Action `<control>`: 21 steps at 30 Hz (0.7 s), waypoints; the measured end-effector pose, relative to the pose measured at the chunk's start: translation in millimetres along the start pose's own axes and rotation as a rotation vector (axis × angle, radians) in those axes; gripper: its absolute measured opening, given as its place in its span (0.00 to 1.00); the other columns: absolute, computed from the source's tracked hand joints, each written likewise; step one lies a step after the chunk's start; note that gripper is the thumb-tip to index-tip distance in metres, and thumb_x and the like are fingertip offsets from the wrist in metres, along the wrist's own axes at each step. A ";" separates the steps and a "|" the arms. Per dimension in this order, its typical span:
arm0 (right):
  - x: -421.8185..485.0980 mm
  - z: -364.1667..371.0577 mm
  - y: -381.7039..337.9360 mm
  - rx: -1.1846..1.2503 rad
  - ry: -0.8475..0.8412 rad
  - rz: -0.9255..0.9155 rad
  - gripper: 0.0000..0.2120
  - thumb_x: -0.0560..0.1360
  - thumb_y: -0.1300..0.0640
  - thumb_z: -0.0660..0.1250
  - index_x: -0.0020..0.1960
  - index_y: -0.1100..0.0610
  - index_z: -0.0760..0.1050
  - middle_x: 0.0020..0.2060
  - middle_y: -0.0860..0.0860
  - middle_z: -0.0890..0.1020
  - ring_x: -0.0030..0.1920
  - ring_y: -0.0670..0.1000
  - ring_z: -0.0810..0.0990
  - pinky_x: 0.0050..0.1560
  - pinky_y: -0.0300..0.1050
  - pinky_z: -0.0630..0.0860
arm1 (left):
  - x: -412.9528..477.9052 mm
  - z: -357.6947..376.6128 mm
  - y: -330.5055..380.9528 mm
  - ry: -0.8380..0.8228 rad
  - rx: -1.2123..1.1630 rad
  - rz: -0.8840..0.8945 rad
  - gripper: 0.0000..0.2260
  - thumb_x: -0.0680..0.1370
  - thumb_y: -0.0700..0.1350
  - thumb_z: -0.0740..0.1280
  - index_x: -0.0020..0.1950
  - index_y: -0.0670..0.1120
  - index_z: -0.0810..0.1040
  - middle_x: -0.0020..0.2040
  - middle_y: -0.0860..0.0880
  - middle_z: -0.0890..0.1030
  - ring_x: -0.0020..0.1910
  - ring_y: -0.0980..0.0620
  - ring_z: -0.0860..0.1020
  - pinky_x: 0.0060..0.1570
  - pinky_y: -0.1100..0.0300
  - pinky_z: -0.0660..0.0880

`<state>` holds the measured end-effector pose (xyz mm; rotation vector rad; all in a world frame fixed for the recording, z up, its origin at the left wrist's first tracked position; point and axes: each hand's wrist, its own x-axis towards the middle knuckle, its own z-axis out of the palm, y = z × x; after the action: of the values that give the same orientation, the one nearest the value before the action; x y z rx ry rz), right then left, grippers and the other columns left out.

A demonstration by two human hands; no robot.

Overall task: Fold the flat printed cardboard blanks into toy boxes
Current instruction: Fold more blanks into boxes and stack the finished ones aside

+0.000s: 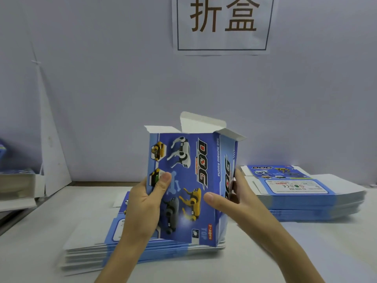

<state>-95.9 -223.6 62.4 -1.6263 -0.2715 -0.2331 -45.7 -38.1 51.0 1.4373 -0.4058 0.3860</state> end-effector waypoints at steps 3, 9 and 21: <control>-0.7 -0.8 0.7 -0.014 -0.004 0.006 0.35 0.63 0.44 0.76 0.65 0.37 0.64 0.54 0.38 0.81 0.54 0.41 0.82 0.44 0.37 0.80 | 0.4 -0.4 2.9 -0.033 0.008 0.023 0.20 0.72 0.55 0.65 0.40 0.37 0.76 0.30 0.47 0.78 0.30 0.52 0.77 0.30 0.67 0.74; 0.1 2.2 -0.3 0.027 0.025 -0.040 0.33 0.65 0.46 0.77 0.65 0.44 0.65 0.51 0.36 0.82 0.52 0.42 0.82 0.46 0.37 0.81 | -3.3 3.8 2.8 0.012 0.067 -0.001 0.21 0.72 0.56 0.64 0.34 0.37 0.74 0.21 0.47 0.71 0.21 0.51 0.69 0.25 0.63 0.70; 0.2 -2.9 -3.5 0.101 0.057 -0.027 0.38 0.58 0.42 0.76 0.66 0.43 0.68 0.55 0.46 0.83 0.53 0.53 0.84 0.45 0.46 0.82 | 4.8 -19.0 6.5 -0.423 -0.085 -0.216 0.21 0.69 0.57 0.70 0.62 0.61 0.74 0.57 0.55 0.82 0.57 0.53 0.80 0.54 0.55 0.79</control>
<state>-96.8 -226.3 66.0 -1.5150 -0.2581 -0.2817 -44.0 -18.5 57.3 1.4603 -0.5921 -0.1134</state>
